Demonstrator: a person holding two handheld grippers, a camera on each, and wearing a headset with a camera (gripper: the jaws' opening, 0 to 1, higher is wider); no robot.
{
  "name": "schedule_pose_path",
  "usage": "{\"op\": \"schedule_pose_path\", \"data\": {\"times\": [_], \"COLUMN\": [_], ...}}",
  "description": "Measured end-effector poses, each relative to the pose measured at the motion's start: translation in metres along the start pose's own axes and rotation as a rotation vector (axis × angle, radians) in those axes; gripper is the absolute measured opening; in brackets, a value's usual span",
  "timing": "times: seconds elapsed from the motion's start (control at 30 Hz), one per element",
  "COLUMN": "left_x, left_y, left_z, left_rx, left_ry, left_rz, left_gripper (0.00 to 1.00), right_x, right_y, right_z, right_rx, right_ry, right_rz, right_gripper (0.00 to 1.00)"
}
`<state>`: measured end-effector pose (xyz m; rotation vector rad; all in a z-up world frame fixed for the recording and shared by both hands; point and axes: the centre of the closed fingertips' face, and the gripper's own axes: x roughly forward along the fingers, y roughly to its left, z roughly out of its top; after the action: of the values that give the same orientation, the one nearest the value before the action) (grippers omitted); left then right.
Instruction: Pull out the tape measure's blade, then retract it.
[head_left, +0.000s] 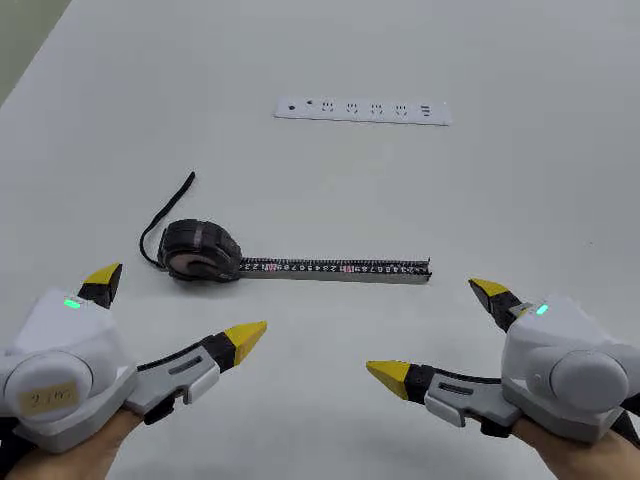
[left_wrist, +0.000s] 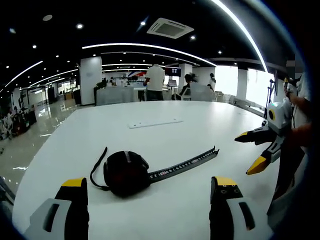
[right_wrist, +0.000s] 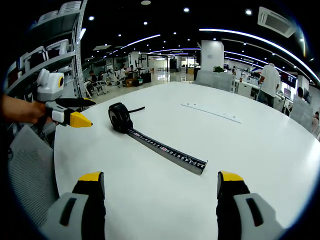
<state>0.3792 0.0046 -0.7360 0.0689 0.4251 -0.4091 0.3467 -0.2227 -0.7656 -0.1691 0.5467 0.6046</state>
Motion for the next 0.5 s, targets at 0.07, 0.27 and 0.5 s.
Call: {"op": "schedule_pose_path", "data": {"times": [0.07, 0.27, 0.5], "left_x": [0.002, 0.010, 0.021], "left_y": [0.001, 0.002, 0.002], "left_z": [-0.002, 0.000, 0.003], "left_rx": [-0.002, -0.001, -0.012], "left_ry": [0.011, 0.008, -0.010], "left_rz": [0.007, 0.023, 0.045], "left_gripper": [0.99, 0.99, 0.99], "right_x": [0.001, 0.005, 0.011], "right_y": [-0.001, -0.005, -0.009], "right_z": [-0.002, -0.003, -0.009], "right_rx": [-0.003, -0.021, -0.047], "right_ry": [0.004, -0.016, -0.024], "right_rz": [0.004, 0.032, 0.070], "right_gripper": [0.95, 0.92, 0.88]}}
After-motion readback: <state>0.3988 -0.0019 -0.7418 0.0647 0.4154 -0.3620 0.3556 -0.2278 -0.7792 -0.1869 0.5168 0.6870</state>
